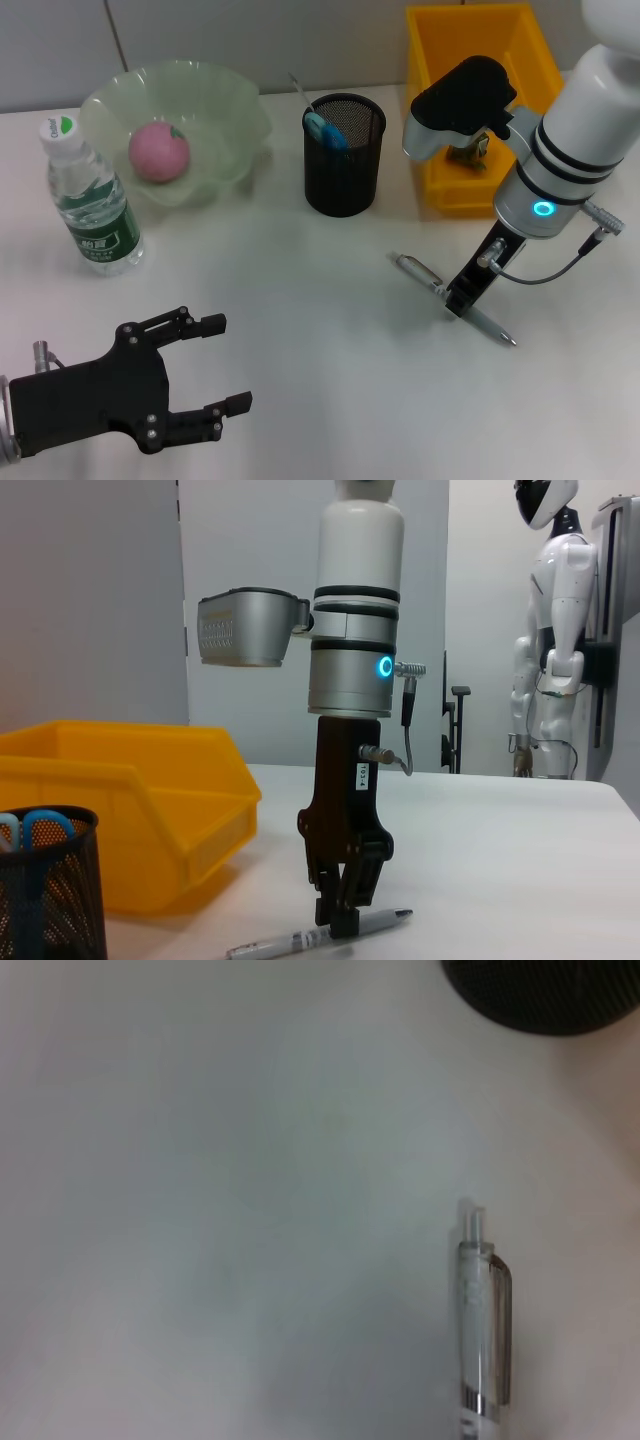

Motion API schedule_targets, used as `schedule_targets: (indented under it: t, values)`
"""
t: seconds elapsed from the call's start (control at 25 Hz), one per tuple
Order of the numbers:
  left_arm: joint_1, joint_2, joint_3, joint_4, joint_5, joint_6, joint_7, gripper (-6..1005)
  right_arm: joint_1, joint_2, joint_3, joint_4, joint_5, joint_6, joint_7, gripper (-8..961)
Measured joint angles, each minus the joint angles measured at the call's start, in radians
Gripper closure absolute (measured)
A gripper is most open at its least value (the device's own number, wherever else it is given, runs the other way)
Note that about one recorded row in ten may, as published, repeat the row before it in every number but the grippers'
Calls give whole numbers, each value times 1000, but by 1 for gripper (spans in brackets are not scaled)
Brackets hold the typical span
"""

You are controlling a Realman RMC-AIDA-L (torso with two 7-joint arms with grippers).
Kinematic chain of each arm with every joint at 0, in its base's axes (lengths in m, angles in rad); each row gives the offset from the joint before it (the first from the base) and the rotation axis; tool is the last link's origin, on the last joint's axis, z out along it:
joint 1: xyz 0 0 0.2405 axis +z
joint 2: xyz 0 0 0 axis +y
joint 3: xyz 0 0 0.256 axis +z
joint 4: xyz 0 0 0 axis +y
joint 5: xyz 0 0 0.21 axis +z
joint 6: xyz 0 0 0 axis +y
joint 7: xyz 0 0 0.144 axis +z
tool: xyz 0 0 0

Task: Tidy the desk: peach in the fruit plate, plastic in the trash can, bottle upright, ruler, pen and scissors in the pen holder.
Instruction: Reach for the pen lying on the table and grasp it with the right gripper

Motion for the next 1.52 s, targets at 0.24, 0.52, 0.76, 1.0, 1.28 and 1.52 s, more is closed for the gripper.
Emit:
schedule_targets:
  t: [0.24, 0.52, 0.76, 1.0, 1.28, 1.52]
  values:
    - [0, 0, 0, 0, 0, 1, 0, 172, 0, 0, 0, 0, 0, 0, 0, 767]
    - [-3, 0, 0, 0, 0, 1, 0, 172, 0, 0, 0, 1, -1, 0, 0, 764]
    - [-5, 0, 0, 0, 0, 0, 0, 172, 0, 0, 0, 2, -3, 0, 2, 764]
    - [-5, 1, 0, 0, 0, -1, 0, 172, 0, 0, 0, 3, -4, 0, 3, 764]
    - [-6, 2, 0, 0, 0, 0, 0, 172, 0, 0, -5, 3, -5, 0, 3, 765]
    - [-6, 2, 0, 0, 0, 1, 0, 172, 0, 0, -36, 3, -5, 10, 17, 765]
